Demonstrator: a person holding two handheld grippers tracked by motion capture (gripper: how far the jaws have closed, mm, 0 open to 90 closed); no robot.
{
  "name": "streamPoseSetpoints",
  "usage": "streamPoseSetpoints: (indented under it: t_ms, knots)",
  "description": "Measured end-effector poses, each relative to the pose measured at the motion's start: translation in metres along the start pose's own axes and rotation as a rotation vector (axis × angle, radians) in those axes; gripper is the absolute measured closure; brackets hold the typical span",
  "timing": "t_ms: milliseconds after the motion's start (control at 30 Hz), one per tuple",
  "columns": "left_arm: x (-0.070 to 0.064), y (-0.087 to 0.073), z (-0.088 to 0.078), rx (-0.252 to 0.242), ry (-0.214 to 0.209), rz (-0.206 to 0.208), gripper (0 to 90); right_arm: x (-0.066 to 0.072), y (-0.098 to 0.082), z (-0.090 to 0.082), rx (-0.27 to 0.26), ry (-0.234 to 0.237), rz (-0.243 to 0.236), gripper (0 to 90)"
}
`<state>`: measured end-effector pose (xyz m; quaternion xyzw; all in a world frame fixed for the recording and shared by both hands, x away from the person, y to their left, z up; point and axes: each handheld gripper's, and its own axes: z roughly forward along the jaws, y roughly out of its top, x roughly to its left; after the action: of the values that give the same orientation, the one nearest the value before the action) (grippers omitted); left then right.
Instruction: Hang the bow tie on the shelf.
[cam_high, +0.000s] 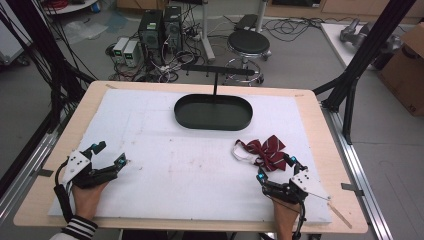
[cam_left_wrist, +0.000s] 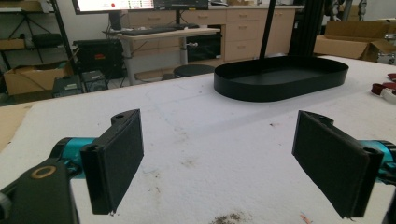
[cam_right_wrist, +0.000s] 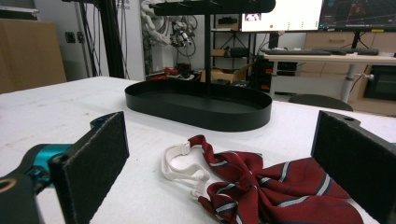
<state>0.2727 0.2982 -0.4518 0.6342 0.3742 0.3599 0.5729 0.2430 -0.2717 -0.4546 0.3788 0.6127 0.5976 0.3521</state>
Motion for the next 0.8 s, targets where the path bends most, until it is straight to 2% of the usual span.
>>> streamPoseSetpoints:
  t_ms: [567,800]
  knots:
    - [-0.0008,-0.0005,-0.0011,-0.012,0.012,0.001,15.6,-0.0007,-0.0001,-0.0002,-0.010,0.002,-0.001,2.9]
    - [-0.0012,-0.0007,-0.0016,-0.021,0.018,0.001,15.6,-0.0018,0.0007,0.0015,0.013,0.016,0.005,2.9]
